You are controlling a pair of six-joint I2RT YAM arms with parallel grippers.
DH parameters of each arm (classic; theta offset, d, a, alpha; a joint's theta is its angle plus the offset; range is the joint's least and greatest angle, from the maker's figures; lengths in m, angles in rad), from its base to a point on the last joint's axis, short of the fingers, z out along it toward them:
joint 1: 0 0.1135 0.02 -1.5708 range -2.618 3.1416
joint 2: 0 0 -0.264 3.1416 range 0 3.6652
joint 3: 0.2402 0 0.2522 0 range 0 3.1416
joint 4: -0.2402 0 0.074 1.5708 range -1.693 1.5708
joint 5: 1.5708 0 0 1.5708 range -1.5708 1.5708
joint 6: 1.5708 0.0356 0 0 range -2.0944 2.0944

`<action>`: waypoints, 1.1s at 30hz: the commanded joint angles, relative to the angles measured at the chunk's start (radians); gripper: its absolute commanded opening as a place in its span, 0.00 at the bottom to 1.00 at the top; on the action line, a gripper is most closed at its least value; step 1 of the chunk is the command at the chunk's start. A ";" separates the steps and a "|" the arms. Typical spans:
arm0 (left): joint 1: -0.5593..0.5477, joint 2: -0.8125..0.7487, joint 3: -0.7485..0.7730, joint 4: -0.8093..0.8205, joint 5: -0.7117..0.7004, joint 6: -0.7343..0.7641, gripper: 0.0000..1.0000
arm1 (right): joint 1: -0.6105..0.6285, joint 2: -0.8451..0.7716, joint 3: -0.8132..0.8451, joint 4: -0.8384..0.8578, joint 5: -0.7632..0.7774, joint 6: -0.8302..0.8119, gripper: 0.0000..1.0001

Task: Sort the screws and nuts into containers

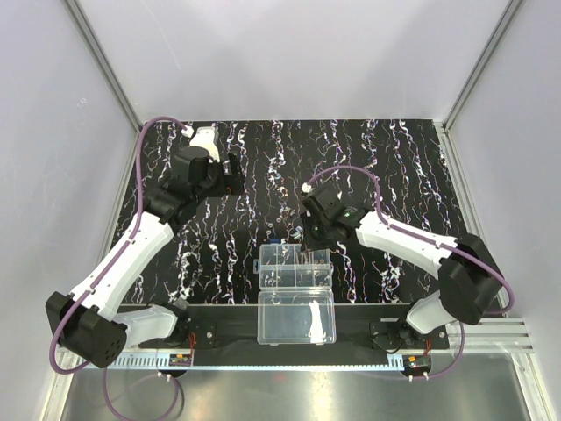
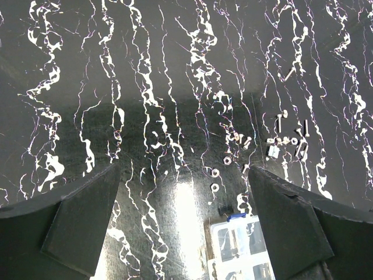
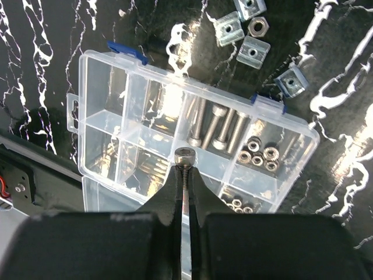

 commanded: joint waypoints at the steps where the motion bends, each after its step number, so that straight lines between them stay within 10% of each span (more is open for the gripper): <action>1: -0.004 -0.015 0.039 0.029 0.015 -0.005 0.99 | 0.017 0.021 0.032 0.066 0.000 0.002 0.00; 20: -0.004 -0.005 0.039 0.026 -0.011 0.006 0.99 | 0.022 0.184 0.133 -0.002 0.058 -0.102 0.02; 33: -0.004 -0.002 0.038 0.028 -0.005 0.003 0.99 | 0.021 0.172 0.136 -0.042 0.055 -0.088 0.23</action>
